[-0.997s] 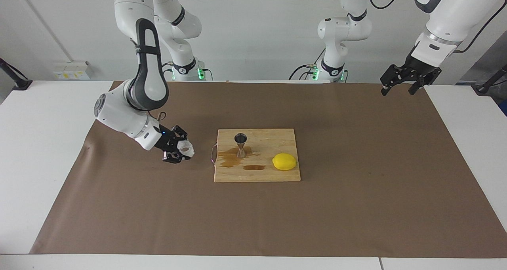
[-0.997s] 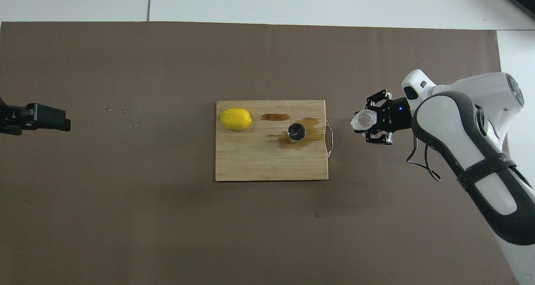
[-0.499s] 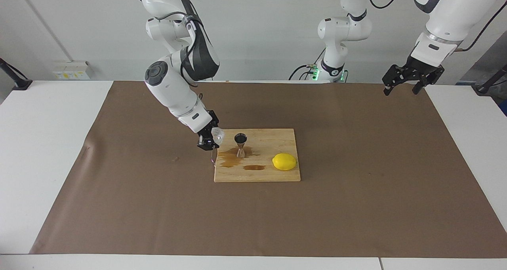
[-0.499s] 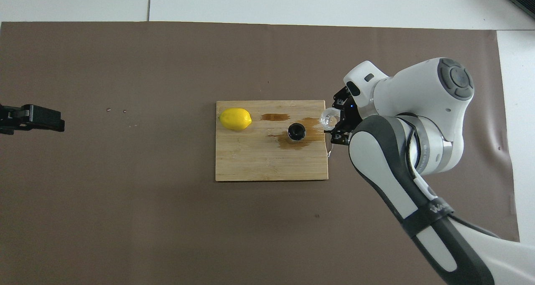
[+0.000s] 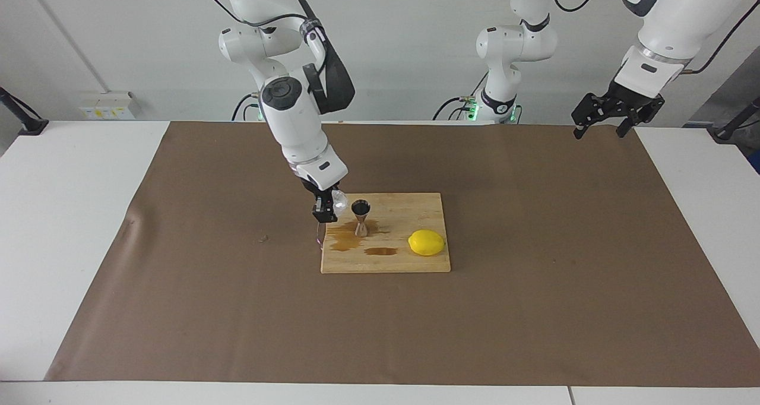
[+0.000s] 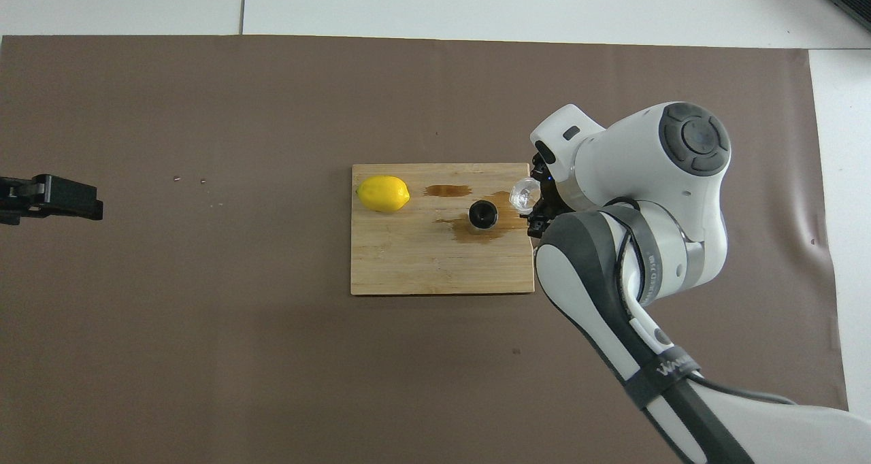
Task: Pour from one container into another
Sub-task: 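Lift the white cup with the right gripper over the silver cup, then tilt the white cup with the right gripper above the silver cup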
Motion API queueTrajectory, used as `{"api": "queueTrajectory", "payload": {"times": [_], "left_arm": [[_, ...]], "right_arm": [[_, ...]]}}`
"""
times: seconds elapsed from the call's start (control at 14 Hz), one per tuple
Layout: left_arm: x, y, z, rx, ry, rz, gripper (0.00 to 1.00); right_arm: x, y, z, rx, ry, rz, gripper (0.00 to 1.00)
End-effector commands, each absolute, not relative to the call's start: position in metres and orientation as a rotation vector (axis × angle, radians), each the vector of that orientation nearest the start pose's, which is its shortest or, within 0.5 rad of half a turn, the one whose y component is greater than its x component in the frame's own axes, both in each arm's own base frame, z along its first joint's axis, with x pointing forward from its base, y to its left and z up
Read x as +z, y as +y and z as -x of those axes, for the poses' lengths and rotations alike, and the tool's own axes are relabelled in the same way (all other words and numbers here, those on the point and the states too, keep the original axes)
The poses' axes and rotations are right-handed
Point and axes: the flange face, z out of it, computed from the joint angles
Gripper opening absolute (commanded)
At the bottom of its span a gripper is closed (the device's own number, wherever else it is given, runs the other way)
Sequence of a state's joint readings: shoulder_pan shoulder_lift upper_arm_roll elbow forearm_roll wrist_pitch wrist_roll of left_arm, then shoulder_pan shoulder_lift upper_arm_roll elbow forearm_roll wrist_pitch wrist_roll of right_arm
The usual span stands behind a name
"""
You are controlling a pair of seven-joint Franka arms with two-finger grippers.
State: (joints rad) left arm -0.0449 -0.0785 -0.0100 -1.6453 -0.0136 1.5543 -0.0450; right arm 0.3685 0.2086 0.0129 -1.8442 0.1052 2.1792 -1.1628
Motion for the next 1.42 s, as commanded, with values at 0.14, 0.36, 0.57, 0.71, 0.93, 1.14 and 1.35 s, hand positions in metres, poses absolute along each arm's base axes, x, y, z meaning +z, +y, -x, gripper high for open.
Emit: {"api": "queueTrajectory", "payload": {"times": [0.14,0.36,0.57,0.71,0.93,1.14,1.35], "left_arm": [[0.633,-0.03,-0.518,0.016,0.008,3.192,1.0],[0.634,-0.027,-0.519,0.013,0.018,3.194,1.0],[0.635,-0.03,-0.518,0.013,0.035,3.193,1.0],[0.634,-0.031,-0.518,0.018,0.035,3.191,1.0],[0.631,-0.031,-0.517,0.03,0.025,3.191,1.0],[0.631,-0.032,-0.517,0.036,0.018,3.192,1.0],[0.636,-0.035,-0.521,-0.003,0.025,3.196,1.0]], "right_arm": [[0.424,0.257,-0.571,-0.199,-2.219,2.304,0.3],[0.423,0.272,-0.565,-0.182,-2.279,2.304,0.3],[0.421,0.274,-0.566,-0.194,-2.332,2.302,0.3],[0.419,0.275,-0.565,-0.188,-2.337,2.304,0.3],[0.421,0.278,-0.563,-0.168,-2.397,2.347,0.31],[0.423,0.278,-0.564,-0.155,-2.47,2.367,0.31],[0.423,0.283,-0.56,-0.149,-2.504,2.363,0.31]]}}
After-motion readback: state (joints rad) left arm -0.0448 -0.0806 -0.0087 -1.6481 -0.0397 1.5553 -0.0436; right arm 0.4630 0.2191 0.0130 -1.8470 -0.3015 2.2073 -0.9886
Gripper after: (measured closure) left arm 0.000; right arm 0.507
